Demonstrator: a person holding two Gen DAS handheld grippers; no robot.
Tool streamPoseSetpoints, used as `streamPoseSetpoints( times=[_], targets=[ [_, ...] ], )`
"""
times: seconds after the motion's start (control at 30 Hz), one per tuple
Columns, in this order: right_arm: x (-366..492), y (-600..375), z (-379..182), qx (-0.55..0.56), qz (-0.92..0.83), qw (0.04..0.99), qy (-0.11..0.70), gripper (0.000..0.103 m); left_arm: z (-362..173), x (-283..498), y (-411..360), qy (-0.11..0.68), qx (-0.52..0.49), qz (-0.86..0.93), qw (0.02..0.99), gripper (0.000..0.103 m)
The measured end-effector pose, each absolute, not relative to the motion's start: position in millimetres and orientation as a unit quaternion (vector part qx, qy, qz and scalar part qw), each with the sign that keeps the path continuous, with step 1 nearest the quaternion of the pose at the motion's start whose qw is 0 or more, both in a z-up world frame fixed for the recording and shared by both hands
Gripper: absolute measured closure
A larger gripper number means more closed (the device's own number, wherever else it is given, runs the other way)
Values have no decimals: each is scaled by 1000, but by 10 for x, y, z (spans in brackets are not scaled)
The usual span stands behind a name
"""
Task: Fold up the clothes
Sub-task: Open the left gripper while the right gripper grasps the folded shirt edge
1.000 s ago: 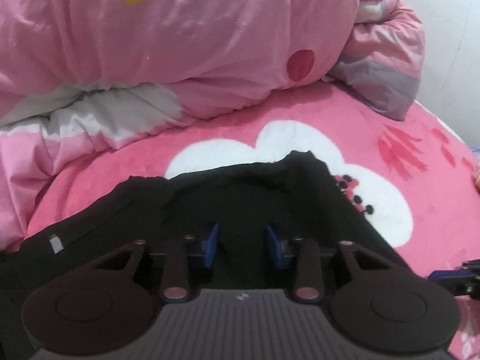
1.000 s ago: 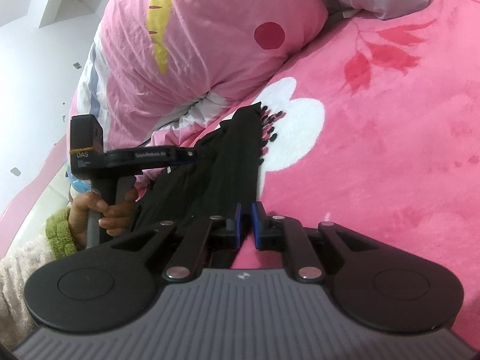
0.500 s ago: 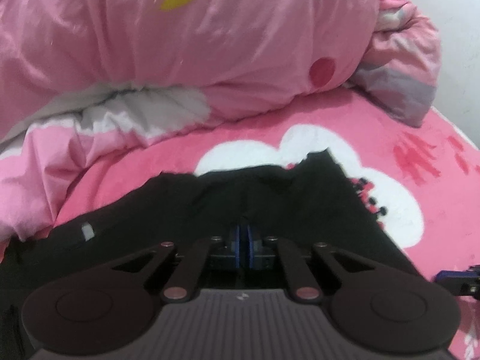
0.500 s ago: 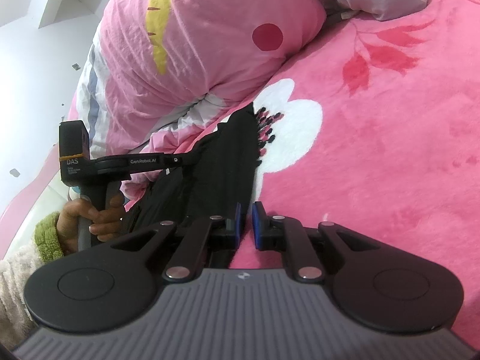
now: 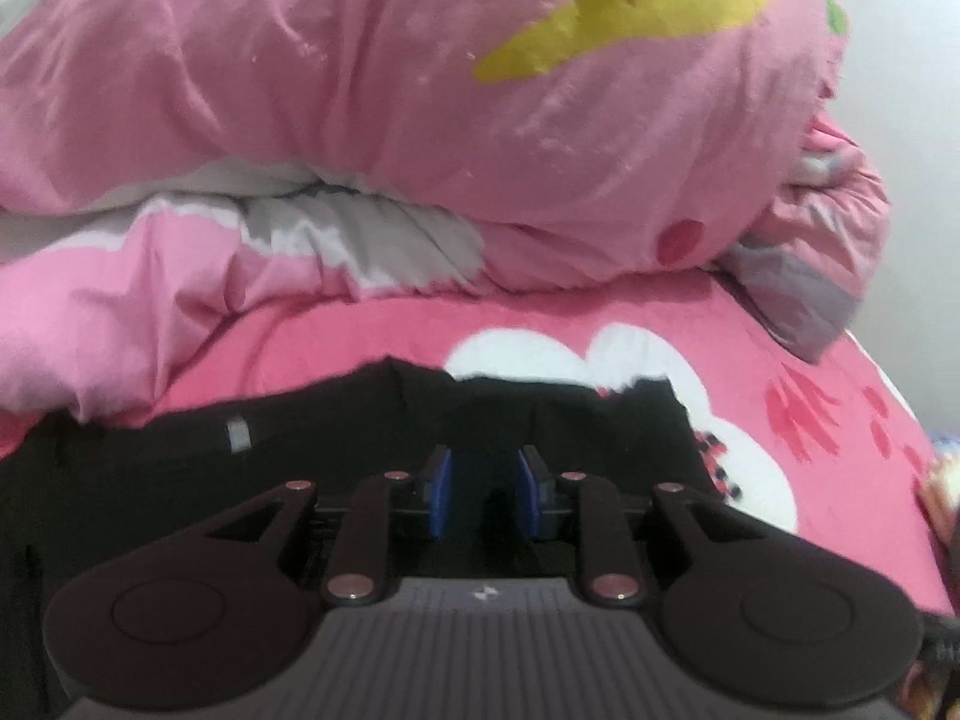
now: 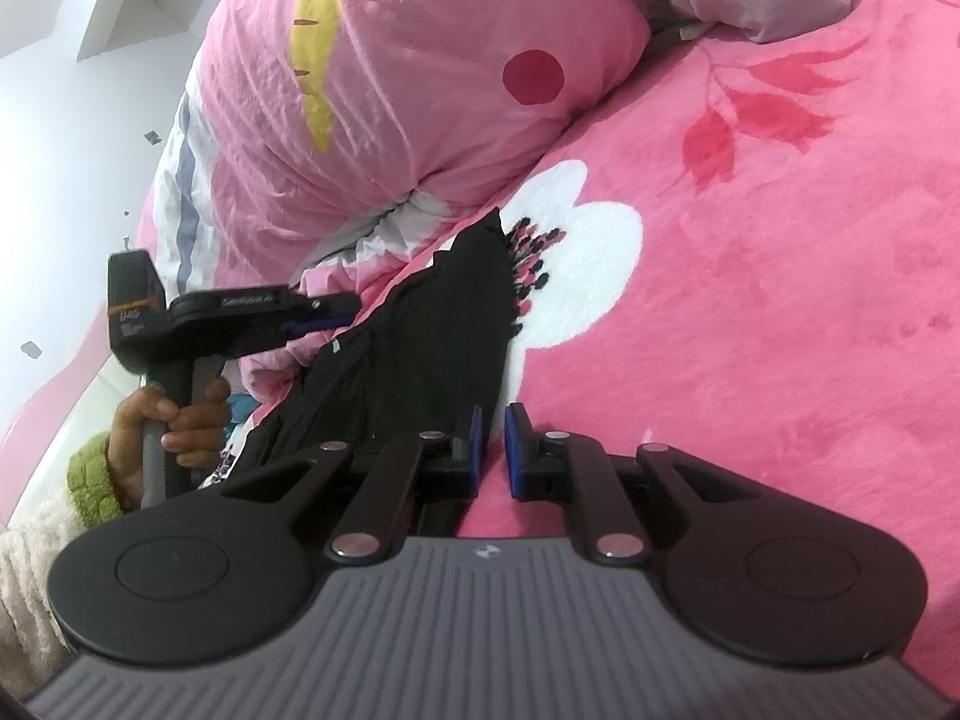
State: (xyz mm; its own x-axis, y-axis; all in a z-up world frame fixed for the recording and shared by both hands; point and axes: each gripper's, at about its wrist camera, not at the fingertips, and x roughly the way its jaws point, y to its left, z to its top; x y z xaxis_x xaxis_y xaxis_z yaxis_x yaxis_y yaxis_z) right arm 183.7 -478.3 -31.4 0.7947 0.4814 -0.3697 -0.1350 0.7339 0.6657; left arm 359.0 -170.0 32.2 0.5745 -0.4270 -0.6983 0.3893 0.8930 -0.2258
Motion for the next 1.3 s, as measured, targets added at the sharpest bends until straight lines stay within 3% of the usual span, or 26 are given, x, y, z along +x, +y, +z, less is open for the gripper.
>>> streamPoseSetpoints(
  times=[0.2,0.43,0.63,0.8,0.87,0.97,1.3],
  targets=[
    [1952,-4832,-311,339,159,884,280,90,268,3082,-1870,336,13,-293,895,67],
    [2558,-4630,9,288,165,905,266,68,70,2685,-2305,290,88,-355,884,64],
    [3484,-4431,-41,268,134,900,318,66,-156,2606,-2347,303,108,-359,876,62],
    [3643,-4441,-155,282,147,894,315,71,-182,2672,-2271,313,71,-368,872,61],
    [3608,-4472,-178,291,160,889,314,85,-193,2699,-2241,317,56,-372,871,61],
    [3564,-4496,-236,301,169,885,313,97,-208,2739,-2196,323,34,-377,867,61],
    [3496,-4489,21,249,125,927,251,102,-227,2780,-2195,328,25,-381,864,59]
  ],
)
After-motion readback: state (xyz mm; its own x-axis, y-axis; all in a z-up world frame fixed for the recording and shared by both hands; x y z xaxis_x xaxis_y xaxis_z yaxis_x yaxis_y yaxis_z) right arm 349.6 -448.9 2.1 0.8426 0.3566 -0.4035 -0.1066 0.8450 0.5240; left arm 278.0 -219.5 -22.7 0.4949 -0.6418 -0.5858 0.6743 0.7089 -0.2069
